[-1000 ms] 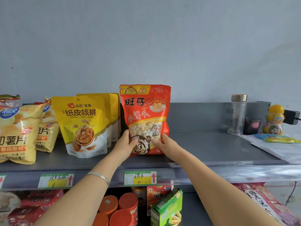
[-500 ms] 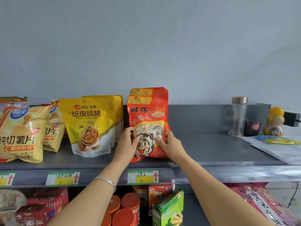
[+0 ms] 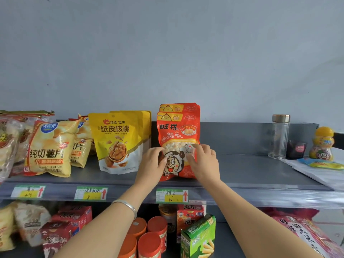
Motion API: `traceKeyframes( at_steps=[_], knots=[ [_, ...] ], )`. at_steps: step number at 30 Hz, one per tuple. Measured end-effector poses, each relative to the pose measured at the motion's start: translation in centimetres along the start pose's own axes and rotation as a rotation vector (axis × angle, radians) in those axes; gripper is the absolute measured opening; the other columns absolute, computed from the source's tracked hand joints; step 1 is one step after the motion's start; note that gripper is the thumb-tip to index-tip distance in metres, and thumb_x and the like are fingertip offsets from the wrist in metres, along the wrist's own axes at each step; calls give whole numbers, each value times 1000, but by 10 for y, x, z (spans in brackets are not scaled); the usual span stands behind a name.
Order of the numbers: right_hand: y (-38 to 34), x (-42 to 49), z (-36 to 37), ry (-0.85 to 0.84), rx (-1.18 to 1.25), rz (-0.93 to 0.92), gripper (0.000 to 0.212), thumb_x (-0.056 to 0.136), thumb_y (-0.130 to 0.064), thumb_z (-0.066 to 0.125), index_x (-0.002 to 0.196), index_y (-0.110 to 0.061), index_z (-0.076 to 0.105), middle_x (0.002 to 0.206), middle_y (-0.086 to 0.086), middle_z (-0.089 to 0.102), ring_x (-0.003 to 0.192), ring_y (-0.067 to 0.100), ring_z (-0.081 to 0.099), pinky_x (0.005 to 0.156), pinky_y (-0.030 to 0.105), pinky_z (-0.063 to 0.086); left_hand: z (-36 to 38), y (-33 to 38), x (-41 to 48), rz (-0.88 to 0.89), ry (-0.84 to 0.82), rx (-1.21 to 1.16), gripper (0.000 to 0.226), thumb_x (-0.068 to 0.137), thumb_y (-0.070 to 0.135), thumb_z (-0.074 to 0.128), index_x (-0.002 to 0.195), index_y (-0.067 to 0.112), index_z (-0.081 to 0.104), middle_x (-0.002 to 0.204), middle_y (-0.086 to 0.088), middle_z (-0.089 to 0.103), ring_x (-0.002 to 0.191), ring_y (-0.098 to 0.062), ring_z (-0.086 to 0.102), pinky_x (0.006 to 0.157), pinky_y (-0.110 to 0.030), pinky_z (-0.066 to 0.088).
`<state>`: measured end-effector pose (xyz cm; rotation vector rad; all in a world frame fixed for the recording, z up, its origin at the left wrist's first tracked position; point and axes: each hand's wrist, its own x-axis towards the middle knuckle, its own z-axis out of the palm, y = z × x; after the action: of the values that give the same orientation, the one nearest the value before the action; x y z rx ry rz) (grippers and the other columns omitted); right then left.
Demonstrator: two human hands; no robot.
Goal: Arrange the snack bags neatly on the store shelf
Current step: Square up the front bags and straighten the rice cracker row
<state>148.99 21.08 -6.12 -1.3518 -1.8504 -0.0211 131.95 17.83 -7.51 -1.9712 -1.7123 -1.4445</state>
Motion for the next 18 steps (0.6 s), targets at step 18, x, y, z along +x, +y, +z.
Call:
traceKeyframes(
  at_steps=[18],
  knots=[
    [-129, -1, 68, -282, 302, -112, 53, 98, -26, 49, 146, -11, 32, 140, 14, 42, 125, 32, 46, 99, 39, 41, -112, -86, -9, -313, 147, 27, 54, 92, 17, 56, 141, 15, 33, 144, -9, 34, 131, -25, 36, 99, -32, 36]
  ],
)
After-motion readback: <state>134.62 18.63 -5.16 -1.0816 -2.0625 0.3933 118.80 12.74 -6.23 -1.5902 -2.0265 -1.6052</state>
